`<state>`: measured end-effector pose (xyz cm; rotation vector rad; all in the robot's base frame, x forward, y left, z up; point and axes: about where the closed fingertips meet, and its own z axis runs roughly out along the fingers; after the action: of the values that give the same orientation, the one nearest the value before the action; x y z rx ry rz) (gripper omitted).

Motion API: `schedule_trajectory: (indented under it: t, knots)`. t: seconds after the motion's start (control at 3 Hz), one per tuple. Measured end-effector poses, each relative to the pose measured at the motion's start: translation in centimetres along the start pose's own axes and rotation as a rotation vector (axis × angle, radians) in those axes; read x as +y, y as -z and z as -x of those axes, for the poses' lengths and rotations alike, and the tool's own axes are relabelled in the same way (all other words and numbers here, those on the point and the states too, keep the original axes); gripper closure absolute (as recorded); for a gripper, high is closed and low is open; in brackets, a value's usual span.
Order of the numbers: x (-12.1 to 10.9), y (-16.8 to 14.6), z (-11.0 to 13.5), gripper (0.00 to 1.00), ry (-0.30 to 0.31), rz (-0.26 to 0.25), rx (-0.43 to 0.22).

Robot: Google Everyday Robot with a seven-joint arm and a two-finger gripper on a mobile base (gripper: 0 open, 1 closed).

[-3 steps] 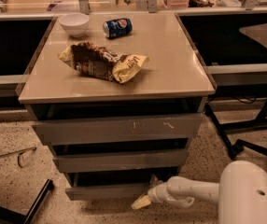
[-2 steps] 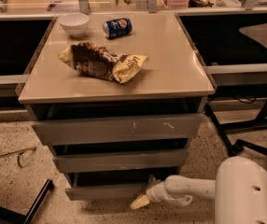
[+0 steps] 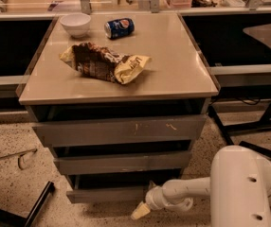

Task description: Open bottom drawer

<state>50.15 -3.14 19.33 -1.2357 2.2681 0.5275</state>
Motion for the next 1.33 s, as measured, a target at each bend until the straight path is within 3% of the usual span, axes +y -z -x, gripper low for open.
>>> schedule_trajectory:
  t: [0.33,1.33]
  knots:
    - [2.7,0.5,-1.7,0.00,-0.016,0.034,0.027]
    - [4.0,0.4,-2.8,0.00,-0.040,0.069,0.032]
